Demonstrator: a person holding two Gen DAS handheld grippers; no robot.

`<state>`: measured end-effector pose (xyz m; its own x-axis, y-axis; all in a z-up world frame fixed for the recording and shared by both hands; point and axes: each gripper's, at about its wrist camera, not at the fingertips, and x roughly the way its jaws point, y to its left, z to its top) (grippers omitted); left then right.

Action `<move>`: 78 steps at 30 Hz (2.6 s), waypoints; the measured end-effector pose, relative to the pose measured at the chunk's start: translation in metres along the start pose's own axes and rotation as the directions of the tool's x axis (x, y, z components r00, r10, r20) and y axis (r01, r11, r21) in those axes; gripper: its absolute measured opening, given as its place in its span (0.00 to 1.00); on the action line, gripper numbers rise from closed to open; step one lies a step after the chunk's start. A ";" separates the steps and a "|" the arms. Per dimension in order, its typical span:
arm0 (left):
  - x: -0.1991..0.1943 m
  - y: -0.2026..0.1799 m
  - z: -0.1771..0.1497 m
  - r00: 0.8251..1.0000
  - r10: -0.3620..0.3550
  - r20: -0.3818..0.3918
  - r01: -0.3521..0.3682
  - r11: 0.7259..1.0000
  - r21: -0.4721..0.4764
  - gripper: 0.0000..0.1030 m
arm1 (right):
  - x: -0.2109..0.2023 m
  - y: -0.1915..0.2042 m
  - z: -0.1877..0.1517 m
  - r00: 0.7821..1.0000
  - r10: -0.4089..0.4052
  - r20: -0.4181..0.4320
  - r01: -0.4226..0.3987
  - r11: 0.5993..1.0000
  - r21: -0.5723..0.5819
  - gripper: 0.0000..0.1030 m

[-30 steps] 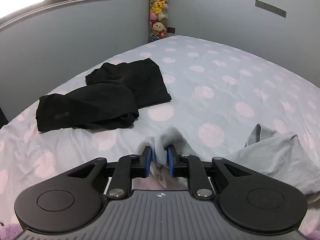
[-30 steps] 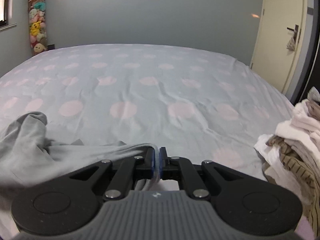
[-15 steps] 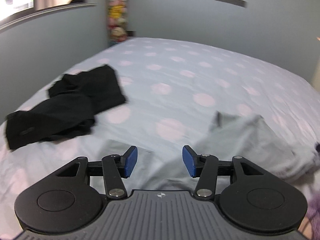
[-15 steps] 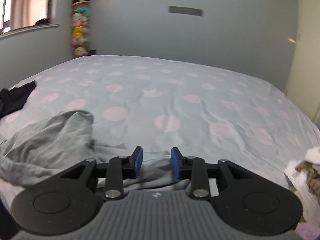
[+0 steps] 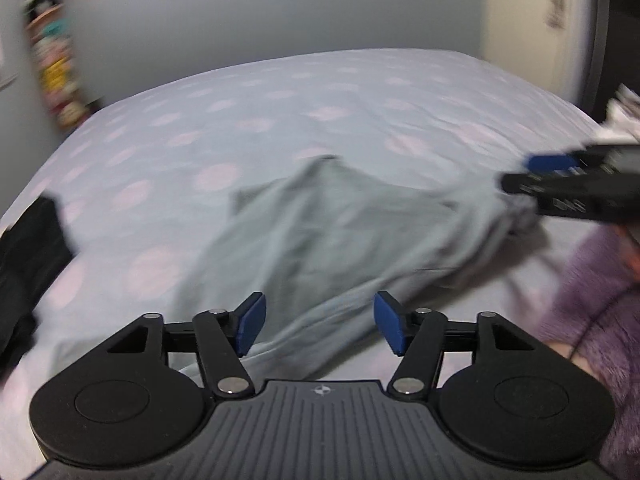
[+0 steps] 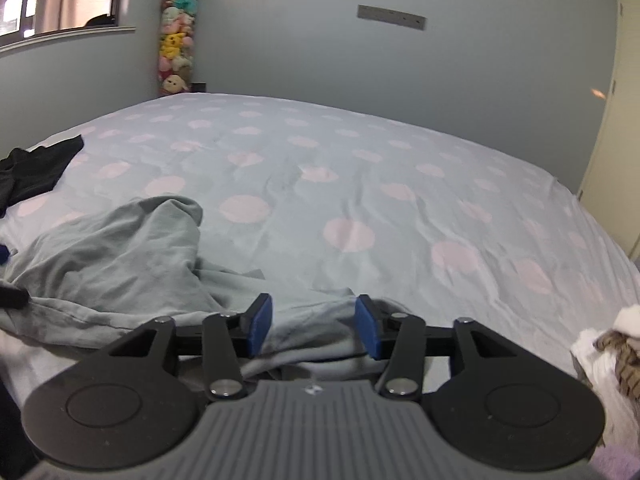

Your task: Fold clothes

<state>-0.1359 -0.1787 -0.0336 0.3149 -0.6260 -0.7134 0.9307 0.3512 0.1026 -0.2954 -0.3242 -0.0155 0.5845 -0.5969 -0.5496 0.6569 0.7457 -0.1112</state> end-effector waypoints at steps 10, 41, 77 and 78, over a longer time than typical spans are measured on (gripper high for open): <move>0.064 -0.043 0.014 0.996 0.003 -0.094 0.017 0.978 0.206 0.60 | 0.000 -0.002 -0.002 1.000 0.002 0.001 -0.002 1.000 0.022 0.71; -0.035 0.130 0.010 0.871 0.489 -0.034 -0.483 0.843 -0.239 0.03 | 0.026 0.013 0.006 0.983 0.158 -0.097 -0.161 0.987 -0.023 0.79; -0.015 0.180 -0.045 0.843 0.482 -0.240 -0.538 0.780 -0.321 0.03 | 0.083 0.071 0.083 0.825 0.506 -0.252 -0.514 0.857 0.036 0.41; -0.013 0.182 -0.047 0.845 0.476 -0.244 -0.533 0.781 -0.325 0.04 | 0.090 0.075 0.086 0.825 0.507 -0.249 -0.510 0.858 0.059 0.42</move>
<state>0.0204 -0.0740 -0.0384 0.6634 -0.1921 -0.7232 0.4983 0.8344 0.2355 -0.1521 -0.3477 -0.0021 0.6970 -0.0410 -0.7159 0.2940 0.9269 0.2331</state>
